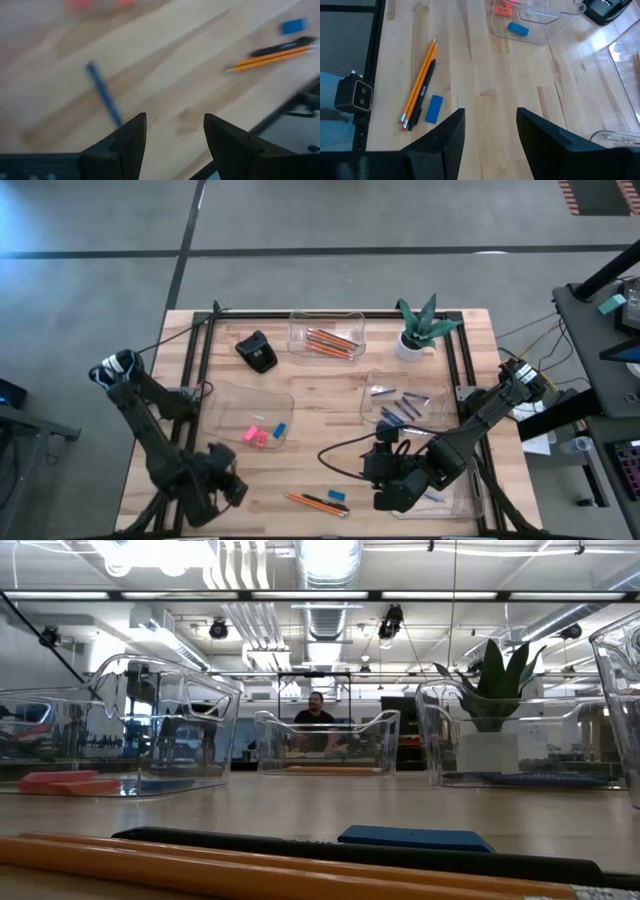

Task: Sort crayons/erasers/pens/pencils in bins
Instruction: Put the blue crayon into the middle right transparent bin

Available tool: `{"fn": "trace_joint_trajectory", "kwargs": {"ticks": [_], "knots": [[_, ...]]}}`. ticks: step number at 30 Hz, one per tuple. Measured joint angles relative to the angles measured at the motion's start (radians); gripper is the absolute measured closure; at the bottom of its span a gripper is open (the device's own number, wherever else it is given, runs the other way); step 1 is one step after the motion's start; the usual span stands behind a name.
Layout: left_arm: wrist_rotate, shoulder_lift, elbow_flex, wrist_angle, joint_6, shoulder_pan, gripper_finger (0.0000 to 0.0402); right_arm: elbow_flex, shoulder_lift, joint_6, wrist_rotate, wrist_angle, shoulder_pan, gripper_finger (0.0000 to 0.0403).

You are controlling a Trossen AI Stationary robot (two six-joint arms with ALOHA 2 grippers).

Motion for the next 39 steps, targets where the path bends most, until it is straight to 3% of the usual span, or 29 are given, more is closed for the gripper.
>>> {"fn": "trace_joint_trajectory", "kwargs": {"ticks": [4,8,19,30,39], "knots": [[0.132,0.050,0.007,-0.036,-0.139,-0.032,0.0219,0.000,0.000,0.000,0.000,0.000,0.000,0.0232],[0.225,0.122,0.007,-0.037,-0.183,-0.033,0.0219,0.000,0.000,0.000,0.000,0.000,0.000,0.0232],[0.191,0.293,0.006,-0.043,-0.169,-0.004,0.0219,0.000,0.000,0.000,0.000,0.000,0.000,0.0232],[0.227,0.361,0.000,-0.078,-0.156,0.050,0.0221,0.000,0.000,0.000,0.000,0.000,0.000,0.0232],[0.246,0.364,-0.017,-0.039,-0.120,0.070,0.0288,0.000,0.000,0.000,0.000,0.000,0.000,0.0232]]}}
